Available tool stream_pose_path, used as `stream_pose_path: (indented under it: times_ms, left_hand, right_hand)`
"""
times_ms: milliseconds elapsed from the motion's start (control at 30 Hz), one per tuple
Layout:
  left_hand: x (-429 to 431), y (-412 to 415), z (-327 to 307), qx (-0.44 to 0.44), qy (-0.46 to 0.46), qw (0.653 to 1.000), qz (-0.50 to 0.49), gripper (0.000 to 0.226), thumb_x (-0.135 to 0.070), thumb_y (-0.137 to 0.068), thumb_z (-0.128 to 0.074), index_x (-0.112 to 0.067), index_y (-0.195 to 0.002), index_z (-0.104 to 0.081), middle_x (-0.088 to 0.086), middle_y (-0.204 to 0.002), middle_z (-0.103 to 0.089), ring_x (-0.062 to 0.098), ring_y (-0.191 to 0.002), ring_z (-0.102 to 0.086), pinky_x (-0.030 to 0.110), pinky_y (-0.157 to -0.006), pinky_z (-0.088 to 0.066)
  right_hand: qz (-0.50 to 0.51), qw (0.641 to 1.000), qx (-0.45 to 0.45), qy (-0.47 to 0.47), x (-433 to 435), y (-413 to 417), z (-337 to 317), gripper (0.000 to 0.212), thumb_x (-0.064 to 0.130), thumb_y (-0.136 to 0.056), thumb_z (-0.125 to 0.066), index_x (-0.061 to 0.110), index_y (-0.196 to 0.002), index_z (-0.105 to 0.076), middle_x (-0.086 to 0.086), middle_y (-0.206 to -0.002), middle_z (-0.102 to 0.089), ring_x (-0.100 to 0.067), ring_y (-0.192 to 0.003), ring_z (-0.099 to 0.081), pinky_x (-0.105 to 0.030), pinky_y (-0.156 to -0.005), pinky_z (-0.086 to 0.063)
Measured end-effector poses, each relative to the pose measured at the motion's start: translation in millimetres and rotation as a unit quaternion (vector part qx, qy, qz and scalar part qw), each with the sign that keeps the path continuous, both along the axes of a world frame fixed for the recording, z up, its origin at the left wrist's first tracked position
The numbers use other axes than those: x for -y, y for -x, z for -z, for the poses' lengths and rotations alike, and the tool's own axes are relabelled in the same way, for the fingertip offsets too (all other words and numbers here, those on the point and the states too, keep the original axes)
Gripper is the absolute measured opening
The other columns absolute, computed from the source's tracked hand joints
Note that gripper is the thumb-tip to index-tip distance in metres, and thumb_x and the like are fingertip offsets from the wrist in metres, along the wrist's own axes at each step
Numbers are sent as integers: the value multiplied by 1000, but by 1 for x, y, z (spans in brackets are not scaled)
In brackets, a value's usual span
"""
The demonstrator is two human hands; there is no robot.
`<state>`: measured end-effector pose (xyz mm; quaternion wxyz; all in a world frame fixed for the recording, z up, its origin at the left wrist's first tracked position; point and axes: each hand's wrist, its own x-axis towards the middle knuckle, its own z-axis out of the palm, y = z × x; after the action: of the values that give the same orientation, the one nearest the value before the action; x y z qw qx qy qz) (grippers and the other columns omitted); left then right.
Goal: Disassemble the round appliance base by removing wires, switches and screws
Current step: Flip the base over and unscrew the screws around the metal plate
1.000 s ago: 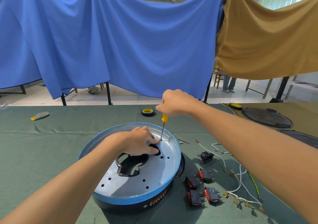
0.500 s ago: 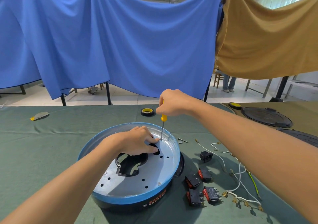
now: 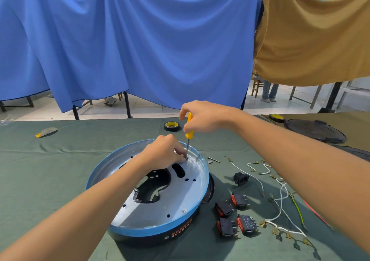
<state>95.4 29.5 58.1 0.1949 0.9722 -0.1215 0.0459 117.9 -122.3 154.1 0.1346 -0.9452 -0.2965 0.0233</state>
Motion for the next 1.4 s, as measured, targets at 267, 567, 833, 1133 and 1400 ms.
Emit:
stream_pose_path:
  times_ms: [267,567,833,1133,1400]
  left_hand:
    - [8,-2,3,8,40,999,-23,14,-21,-81,-73,-34,-83,-78,-12,-78,-69,17,-84,-62,42,-80,-53]
    - [16,-3,6,25,-13,997,-70,7,-34,-77,-67,-32,-79,-74,-13,-83,-70,14,-84,-61,28,-64,-47]
    - [17,-5,6,22,-15,996,-80,5,-35,-74,-71,-31,-76,-71,-13,-79,-69,12,-80,-62,29,-65,-51]
    - [25,-9,9,34,-63,993,-99,22,-38,-75,-70,-18,-84,-71,0,-79,-68,22,-77,-64,39,-71,-57]
    - [28,-13,9,54,-110,986,-110,32,-41,-77,-66,-12,-72,-55,3,-69,-56,27,-69,-56,31,-55,-40]
  right_hand:
    - [-15,998,-21,-57,16,-2,2,31,25,-85,-64,22,-115,-56,6,-88,-50,-15,-74,-56,-28,-60,-46]
    - [22,961,-56,-269,40,-6,0,32,16,-79,-73,-14,-84,-62,-11,-67,-55,-15,-61,-47,-27,-55,-45]
    - [47,909,-81,-406,48,-11,7,28,31,-89,-68,10,-78,-54,4,-49,-46,-9,-48,-44,-20,-48,-46]
    - [57,906,-57,-415,48,-13,13,26,34,-91,-65,11,-83,-54,-5,-61,-39,-6,-43,-46,-20,-48,-46]
    - [59,913,-59,-400,46,-11,18,26,34,-89,-67,12,-81,-54,-10,-68,-42,-15,-54,-45,-26,-54,-46]
